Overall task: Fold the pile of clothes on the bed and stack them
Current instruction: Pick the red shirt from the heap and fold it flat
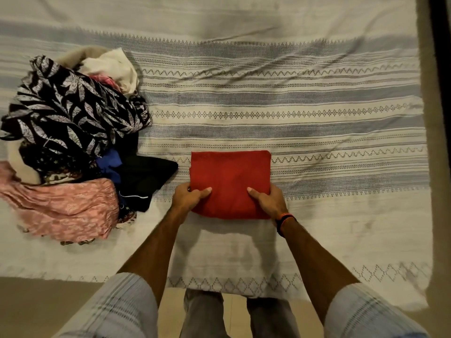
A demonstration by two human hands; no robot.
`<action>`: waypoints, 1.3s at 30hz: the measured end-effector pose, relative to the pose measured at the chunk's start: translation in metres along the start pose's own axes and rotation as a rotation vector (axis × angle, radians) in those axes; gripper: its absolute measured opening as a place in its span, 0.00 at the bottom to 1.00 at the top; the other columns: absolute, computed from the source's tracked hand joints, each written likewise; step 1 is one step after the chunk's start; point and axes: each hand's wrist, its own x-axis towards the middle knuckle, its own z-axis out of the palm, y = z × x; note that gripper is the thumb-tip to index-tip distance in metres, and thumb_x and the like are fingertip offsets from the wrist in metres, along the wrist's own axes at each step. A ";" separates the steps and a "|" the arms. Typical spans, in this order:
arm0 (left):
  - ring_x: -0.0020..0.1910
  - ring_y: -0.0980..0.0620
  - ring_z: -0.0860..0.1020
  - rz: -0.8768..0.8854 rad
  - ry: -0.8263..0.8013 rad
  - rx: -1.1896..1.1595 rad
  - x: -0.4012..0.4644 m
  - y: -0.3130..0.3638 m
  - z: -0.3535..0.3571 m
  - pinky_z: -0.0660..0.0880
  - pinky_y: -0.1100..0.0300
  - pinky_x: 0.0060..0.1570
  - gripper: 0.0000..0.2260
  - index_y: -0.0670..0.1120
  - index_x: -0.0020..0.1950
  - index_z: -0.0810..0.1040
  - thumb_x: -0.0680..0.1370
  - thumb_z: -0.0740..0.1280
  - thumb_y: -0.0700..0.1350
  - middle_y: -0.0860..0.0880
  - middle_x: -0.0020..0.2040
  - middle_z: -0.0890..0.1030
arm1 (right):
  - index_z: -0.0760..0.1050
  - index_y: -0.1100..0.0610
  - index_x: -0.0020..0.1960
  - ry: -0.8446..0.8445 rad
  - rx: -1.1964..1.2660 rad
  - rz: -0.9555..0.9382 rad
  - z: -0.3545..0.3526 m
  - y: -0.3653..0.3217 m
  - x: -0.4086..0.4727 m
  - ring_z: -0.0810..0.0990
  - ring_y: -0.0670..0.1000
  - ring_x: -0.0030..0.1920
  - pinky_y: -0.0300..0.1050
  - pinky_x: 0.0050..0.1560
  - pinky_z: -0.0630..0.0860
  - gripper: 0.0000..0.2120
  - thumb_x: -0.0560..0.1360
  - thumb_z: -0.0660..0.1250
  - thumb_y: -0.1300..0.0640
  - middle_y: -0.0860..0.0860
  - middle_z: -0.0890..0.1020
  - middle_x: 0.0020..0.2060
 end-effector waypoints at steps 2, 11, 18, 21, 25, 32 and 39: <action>0.56 0.47 0.80 0.014 0.005 -0.014 -0.008 0.006 -0.001 0.77 0.48 0.61 0.25 0.45 0.64 0.78 0.69 0.78 0.46 0.47 0.58 0.82 | 0.76 0.52 0.64 -0.001 -0.010 -0.022 -0.006 -0.007 -0.007 0.82 0.54 0.56 0.58 0.62 0.77 0.26 0.67 0.77 0.48 0.50 0.83 0.56; 0.55 0.47 0.78 0.071 -0.080 -0.023 -0.072 0.061 0.012 0.77 0.46 0.58 0.26 0.46 0.69 0.72 0.72 0.75 0.38 0.49 0.58 0.78 | 0.76 0.53 0.65 0.041 0.020 -0.066 -0.062 -0.035 -0.048 0.81 0.55 0.57 0.59 0.63 0.76 0.29 0.66 0.76 0.47 0.51 0.82 0.58; 0.58 0.44 0.78 0.116 -0.124 0.007 -0.111 0.103 0.080 0.78 0.45 0.58 0.28 0.47 0.70 0.72 0.72 0.75 0.39 0.46 0.63 0.78 | 0.78 0.52 0.60 0.077 0.113 -0.084 -0.149 -0.033 -0.057 0.82 0.54 0.54 0.58 0.61 0.78 0.17 0.72 0.75 0.56 0.50 0.83 0.54; 0.59 0.44 0.78 0.123 -0.122 0.004 -0.125 0.117 0.126 0.78 0.46 0.58 0.28 0.47 0.70 0.71 0.72 0.75 0.39 0.46 0.63 0.78 | 0.78 0.49 0.57 0.094 0.113 -0.092 -0.195 -0.029 -0.047 0.82 0.54 0.54 0.59 0.61 0.78 0.15 0.72 0.75 0.56 0.50 0.84 0.54; 0.57 0.44 0.78 0.126 -0.131 -0.012 -0.132 0.129 0.187 0.79 0.47 0.55 0.27 0.46 0.70 0.71 0.73 0.75 0.39 0.46 0.63 0.78 | 0.79 0.49 0.57 0.122 0.106 -0.107 -0.254 -0.023 -0.032 0.83 0.53 0.53 0.58 0.60 0.78 0.15 0.71 0.75 0.56 0.50 0.84 0.53; 0.56 0.45 0.80 0.120 -0.182 -0.016 -0.137 0.156 0.292 0.80 0.46 0.53 0.29 0.47 0.71 0.72 0.71 0.76 0.39 0.46 0.63 0.79 | 0.80 0.53 0.60 0.190 0.048 -0.090 -0.357 -0.009 0.001 0.82 0.54 0.53 0.58 0.61 0.77 0.20 0.69 0.76 0.52 0.50 0.84 0.53; 0.56 0.45 0.80 0.153 -0.165 -0.068 -0.135 0.180 0.363 0.80 0.44 0.55 0.28 0.47 0.70 0.72 0.71 0.76 0.38 0.47 0.61 0.80 | 0.79 0.54 0.62 0.251 0.060 -0.135 -0.426 -0.011 0.033 0.82 0.54 0.55 0.57 0.62 0.77 0.22 0.69 0.76 0.53 0.50 0.84 0.55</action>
